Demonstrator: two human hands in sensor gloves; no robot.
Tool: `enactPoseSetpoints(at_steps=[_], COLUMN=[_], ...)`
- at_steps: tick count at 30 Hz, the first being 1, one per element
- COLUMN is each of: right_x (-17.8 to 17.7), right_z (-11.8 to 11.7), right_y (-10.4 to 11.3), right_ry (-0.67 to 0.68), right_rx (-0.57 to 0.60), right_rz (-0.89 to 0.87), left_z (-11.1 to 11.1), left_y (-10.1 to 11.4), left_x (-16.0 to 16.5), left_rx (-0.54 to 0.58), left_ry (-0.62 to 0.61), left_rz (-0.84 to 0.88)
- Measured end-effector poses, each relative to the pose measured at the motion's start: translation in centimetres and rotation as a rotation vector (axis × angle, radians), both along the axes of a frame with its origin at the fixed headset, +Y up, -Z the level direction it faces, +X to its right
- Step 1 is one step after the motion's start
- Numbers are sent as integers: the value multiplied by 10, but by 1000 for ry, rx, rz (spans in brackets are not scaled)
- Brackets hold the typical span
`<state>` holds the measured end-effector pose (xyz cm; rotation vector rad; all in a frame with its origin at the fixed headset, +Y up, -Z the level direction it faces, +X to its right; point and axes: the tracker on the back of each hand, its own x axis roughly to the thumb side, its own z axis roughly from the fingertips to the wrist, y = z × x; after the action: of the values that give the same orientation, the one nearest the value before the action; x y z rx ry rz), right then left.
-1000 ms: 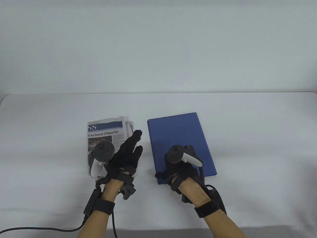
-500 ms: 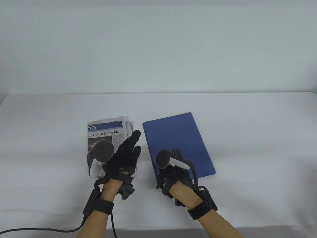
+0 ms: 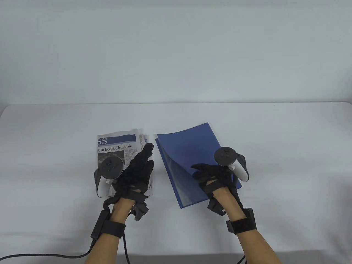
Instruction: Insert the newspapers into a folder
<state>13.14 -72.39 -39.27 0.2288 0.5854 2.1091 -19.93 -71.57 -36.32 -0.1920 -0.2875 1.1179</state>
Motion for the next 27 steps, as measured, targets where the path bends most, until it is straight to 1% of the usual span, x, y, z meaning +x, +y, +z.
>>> enactPoseSetpoints(at_steps=[6, 8, 9, 11, 12, 13, 15, 16, 17, 18, 19, 20, 22, 23, 25, 27], right_x=[29, 46, 62, 82, 101, 112, 144, 151, 166, 175, 190, 200, 209, 210, 205, 190], right_z=[3, 5, 8, 11, 15, 18, 27, 29, 34, 38, 46, 52, 59, 59, 55, 43], right_y=[27, 36, 43, 50, 54, 55, 55, 54, 51, 48, 42, 36, 26, 23, 24, 28], right_ry=[-111, -189, -264, -362, -455, -510, -692, -737, -832, -893, -1017, -1096, -1178, -1175, -1145, -1032], right_rx=[49, 69, 97, 138, 185, 214, 286, 305, 335, 357, 402, 428, 454, 444, 465, 468], right_rz=[-129, -206, -270, -336, -373, -389, -423, -424, -404, -374, -289, -212, -75, -3, 101, 228], left_z=[1, 1, 1, 1, 1, 1, 1, 1, 1, 1, 1, 1, 0, 0, 0, 0], left_y=[2, 2, 2, 2, 2, 2, 2, 2, 1, 0, -1, -1, -3, -3, -4, -4], left_x=[-3, -3, -3, -3, -3, -3, -3, -3, -3, -3, -3, -3, -3, -3, -3, -3], left_rx=[10, 9, 8, 8, 8, 8, 6, 4, 0, -3, -6, -11, -21, -23, -28, -30], left_ry=[15, 15, 15, 16, 15, 16, 17, 18, 17, 18, 19, 21, 28, 28, 23, 25], left_rz=[17, 20, 20, 19, 20, 20, 18, 16, 13, 11, 7, 5, 11, 16, 6, -6])
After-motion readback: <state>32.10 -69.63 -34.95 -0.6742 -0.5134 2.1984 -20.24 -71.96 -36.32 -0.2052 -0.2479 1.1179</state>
